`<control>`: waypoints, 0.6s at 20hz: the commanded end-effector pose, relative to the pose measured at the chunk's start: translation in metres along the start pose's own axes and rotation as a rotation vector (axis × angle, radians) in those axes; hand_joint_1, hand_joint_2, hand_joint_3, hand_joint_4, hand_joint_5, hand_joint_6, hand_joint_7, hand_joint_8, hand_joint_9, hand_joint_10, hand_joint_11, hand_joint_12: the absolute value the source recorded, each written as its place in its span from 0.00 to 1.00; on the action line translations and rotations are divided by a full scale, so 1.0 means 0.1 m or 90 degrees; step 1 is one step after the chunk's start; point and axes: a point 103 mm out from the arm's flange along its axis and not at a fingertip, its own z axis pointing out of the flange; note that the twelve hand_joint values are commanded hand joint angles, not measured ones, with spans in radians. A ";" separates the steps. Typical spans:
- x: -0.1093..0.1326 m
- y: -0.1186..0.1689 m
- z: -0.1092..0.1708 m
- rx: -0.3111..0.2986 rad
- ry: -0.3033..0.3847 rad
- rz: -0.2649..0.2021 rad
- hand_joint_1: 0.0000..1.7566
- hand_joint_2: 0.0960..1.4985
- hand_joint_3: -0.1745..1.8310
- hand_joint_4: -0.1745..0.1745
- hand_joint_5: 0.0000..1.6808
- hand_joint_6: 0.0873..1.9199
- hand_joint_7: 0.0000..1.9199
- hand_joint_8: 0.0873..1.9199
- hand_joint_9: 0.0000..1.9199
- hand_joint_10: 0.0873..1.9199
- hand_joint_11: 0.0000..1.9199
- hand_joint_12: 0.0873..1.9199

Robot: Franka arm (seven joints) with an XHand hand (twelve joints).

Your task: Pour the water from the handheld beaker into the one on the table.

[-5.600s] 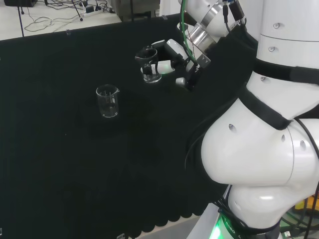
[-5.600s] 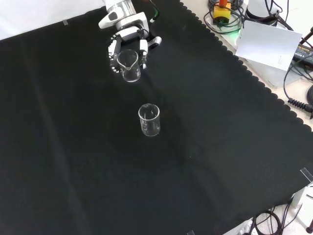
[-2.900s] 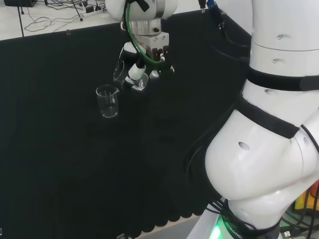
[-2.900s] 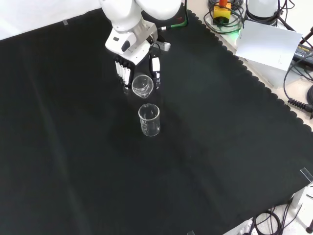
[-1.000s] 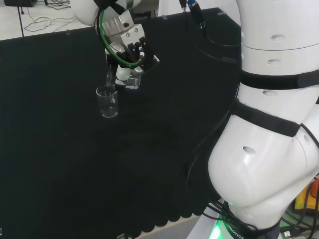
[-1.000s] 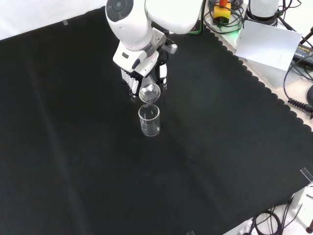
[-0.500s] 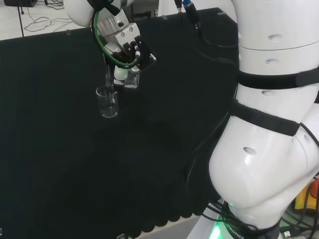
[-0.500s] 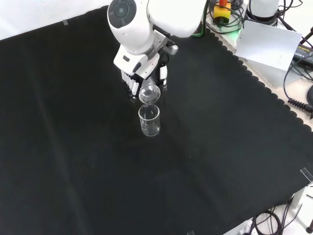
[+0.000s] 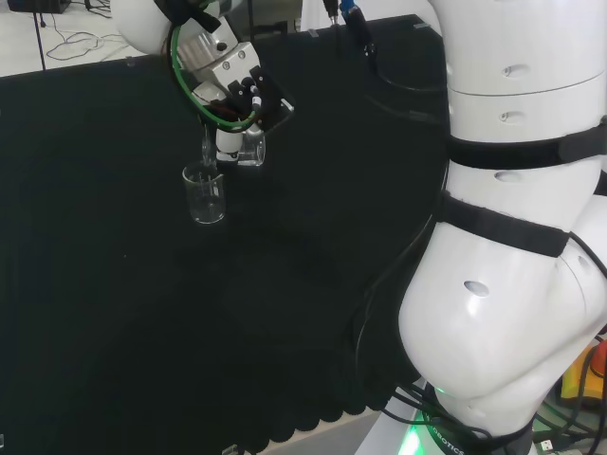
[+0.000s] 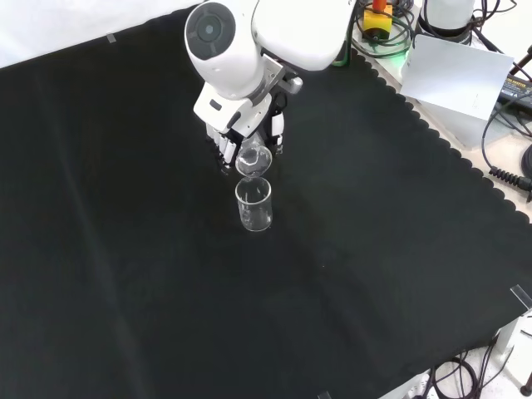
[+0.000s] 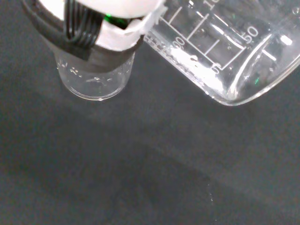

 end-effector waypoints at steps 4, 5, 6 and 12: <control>0.03 0.00 -0.04 0.012 -0.030 0.005 0.75 0.68 0.00 0.00 0.79 0.18 0.72 0.16 0.77 0.23 0.69 0.33; 0.03 0.01 -0.04 0.015 -0.033 0.006 0.75 0.68 0.00 0.00 0.79 0.18 0.72 0.16 0.77 0.23 0.69 0.33; 0.04 0.01 -0.05 0.019 -0.038 0.007 0.75 0.68 0.00 0.00 0.79 0.18 0.72 0.16 0.77 0.23 0.69 0.33; 0.06 0.02 -0.08 0.026 -0.063 0.016 0.75 0.68 0.00 0.00 0.79 0.18 0.72 0.16 0.77 0.23 0.69 0.33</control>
